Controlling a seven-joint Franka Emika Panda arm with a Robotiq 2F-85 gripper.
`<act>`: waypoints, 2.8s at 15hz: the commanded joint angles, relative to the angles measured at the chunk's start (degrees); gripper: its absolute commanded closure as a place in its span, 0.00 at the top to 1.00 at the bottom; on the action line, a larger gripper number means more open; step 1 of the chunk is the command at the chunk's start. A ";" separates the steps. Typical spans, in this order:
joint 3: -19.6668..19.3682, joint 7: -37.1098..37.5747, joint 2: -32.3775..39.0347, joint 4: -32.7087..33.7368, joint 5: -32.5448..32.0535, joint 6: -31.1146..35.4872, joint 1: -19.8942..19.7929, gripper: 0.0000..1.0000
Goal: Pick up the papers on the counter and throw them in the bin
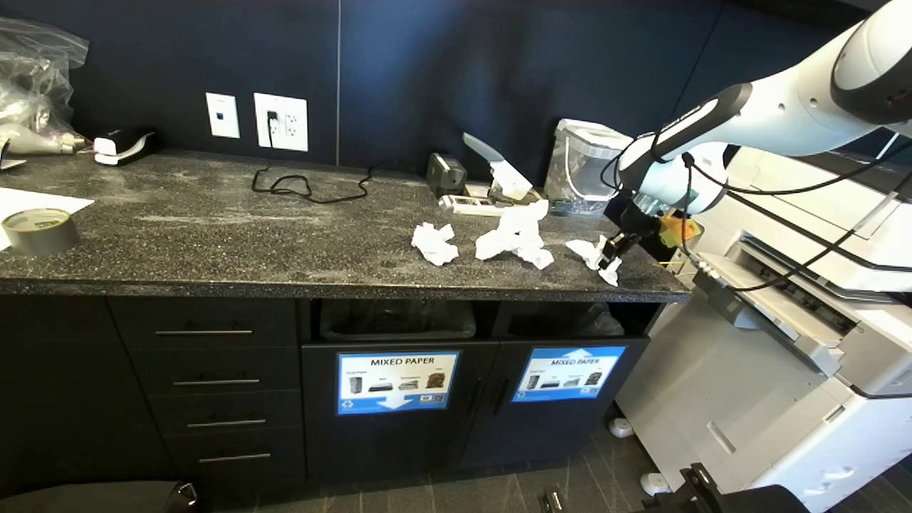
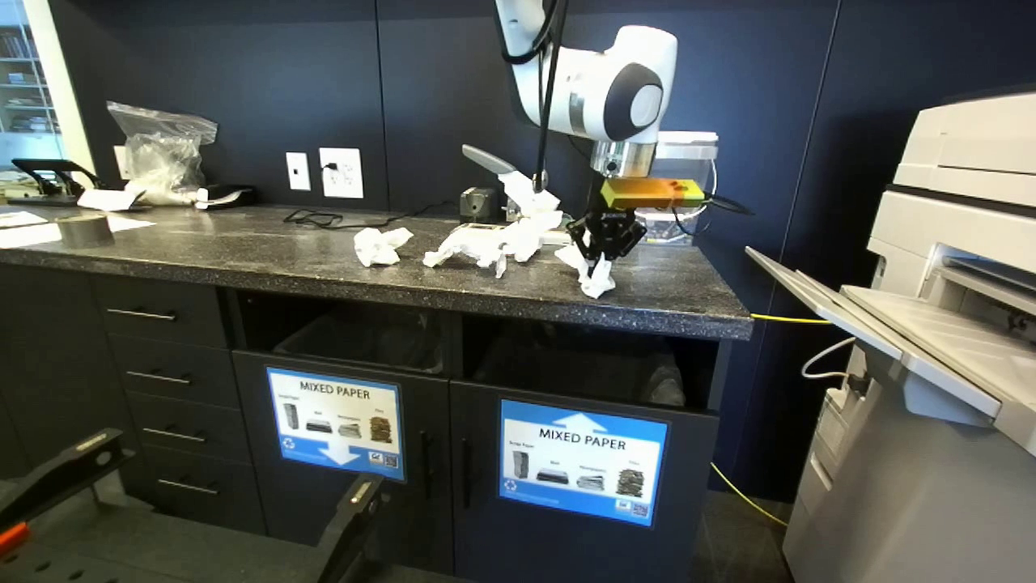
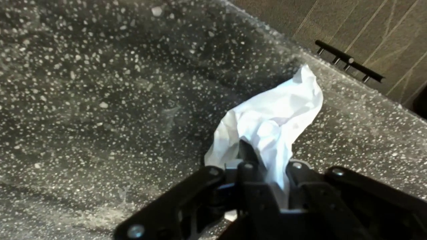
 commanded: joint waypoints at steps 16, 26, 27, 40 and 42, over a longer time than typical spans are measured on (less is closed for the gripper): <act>-6.44 31.68 -19.48 -35.43 -11.47 15.39 13.29 0.14; -6.47 41.33 -16.34 -45.10 -10.49 30.75 14.68 0.14; -6.41 42.02 -15.30 -45.57 -10.38 33.58 14.68 0.13; -4.38 45.54 1.10 -40.59 -12.52 61.31 12.71 0.14; -4.19 45.89 2.89 -39.10 -13.78 64.75 12.09 0.14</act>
